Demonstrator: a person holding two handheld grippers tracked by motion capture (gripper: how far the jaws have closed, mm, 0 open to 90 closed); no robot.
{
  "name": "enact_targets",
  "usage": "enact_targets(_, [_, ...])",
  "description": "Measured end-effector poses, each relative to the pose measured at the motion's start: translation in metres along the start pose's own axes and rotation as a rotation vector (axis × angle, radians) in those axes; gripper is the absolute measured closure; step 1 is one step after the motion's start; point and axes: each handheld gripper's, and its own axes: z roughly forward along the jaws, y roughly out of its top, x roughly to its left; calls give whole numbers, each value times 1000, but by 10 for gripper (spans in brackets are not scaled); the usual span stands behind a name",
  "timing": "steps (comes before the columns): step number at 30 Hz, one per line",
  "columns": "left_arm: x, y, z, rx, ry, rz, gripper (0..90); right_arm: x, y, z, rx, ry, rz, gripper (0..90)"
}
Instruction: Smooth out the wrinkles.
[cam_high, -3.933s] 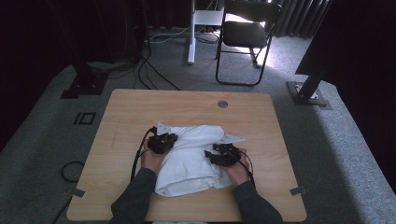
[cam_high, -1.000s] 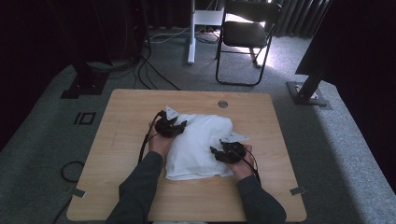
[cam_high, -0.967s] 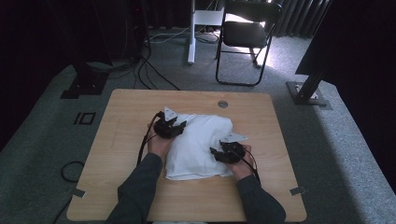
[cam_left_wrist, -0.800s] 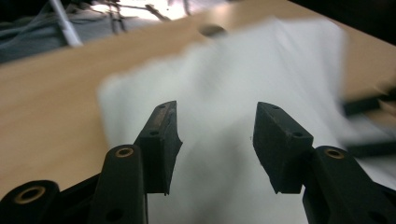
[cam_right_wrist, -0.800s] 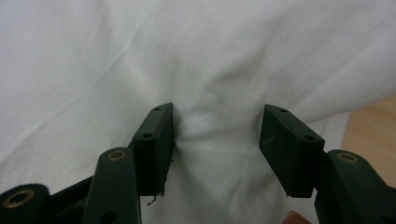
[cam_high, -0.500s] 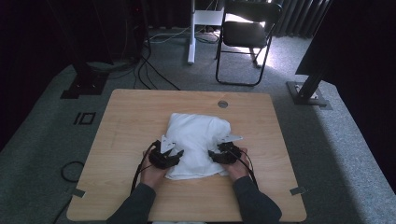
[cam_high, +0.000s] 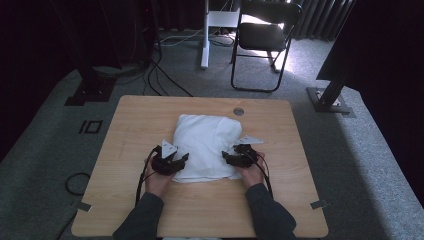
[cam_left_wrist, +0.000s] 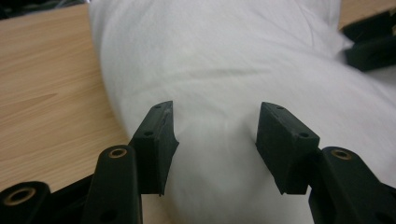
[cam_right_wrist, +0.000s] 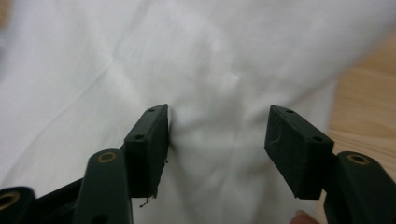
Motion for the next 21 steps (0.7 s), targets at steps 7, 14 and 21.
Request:
enact_targets(7, [12,-24,-26,-13,64,-3,461,-12,-25,-48,-49,-33,-3,359])
enact_targets(14, [21,-37,-32,-5,71,-86,455,-33,-45,-66,-80,-85,78,359])
enact_targets(21, [24,-40,-29,12,76,-105,444,-47,-51,-67,-74,-116,121,359])
